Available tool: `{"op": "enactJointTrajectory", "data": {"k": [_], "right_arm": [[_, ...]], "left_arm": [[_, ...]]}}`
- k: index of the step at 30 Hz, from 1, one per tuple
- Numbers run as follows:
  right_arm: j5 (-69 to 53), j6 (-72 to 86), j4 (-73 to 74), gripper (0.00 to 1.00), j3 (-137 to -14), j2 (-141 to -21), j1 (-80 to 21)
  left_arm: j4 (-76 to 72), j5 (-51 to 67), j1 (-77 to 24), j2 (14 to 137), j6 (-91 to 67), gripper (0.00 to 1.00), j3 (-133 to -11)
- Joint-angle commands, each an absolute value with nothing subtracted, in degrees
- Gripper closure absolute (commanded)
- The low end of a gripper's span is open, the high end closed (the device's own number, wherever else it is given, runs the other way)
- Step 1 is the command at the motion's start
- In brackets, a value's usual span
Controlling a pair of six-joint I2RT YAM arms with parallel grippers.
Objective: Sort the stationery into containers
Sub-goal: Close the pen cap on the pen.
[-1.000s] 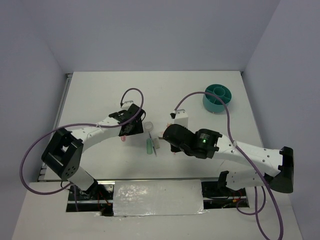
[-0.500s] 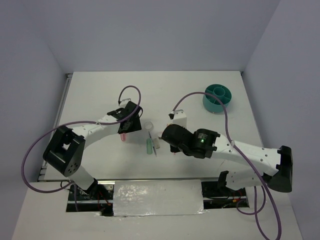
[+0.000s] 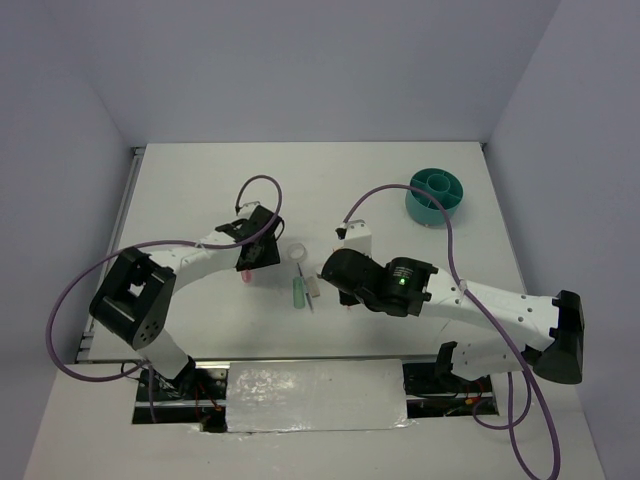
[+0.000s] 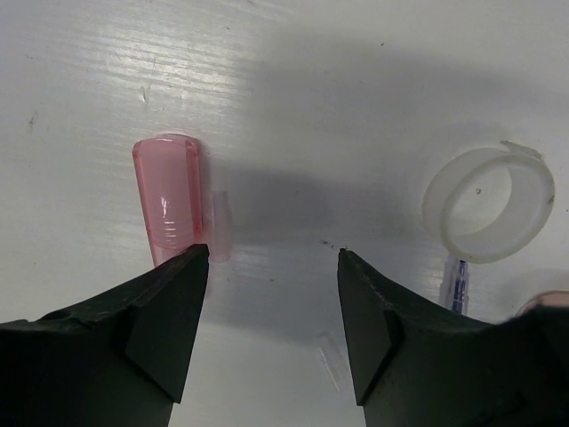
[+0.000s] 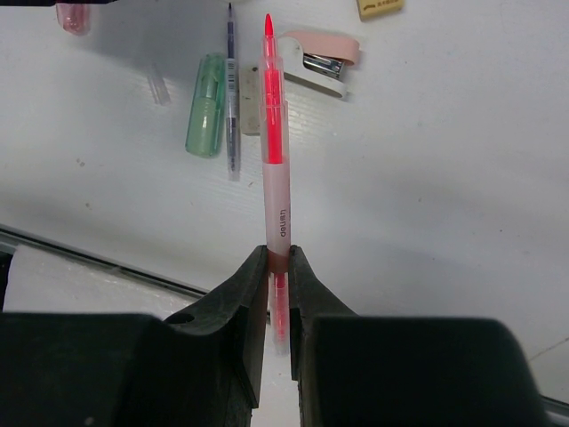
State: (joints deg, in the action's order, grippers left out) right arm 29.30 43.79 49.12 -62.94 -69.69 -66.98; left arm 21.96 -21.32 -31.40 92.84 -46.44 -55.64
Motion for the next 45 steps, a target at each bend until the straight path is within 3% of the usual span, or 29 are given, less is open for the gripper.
{"op": "enactJointTrajectory", "data": {"k": [1,26,39,45], "right_arm": [[29.88,43.42,47.99,1.00,-63.54,-69.78,-67.32],[29.36,42.80,48.08,1.00,-63.72,-71.45,-67.41],[29.53,42.89,48.08,1.00,-63.19,-71.02,-67.41],[29.53,42.80,48.08,1.00,-63.02,-71.01,-67.41]], "left_arm": [[20.48,-21.36,-30.94,92.99,-45.70,0.28,-54.67],[19.86,-21.88,-30.41,94.39,-45.26,0.31,-54.23],[19.34,-21.62,-29.97,96.24,-45.97,0.42,-53.44],[18.72,-21.10,-29.97,96.68,-46.14,0.55,-52.82]]}}
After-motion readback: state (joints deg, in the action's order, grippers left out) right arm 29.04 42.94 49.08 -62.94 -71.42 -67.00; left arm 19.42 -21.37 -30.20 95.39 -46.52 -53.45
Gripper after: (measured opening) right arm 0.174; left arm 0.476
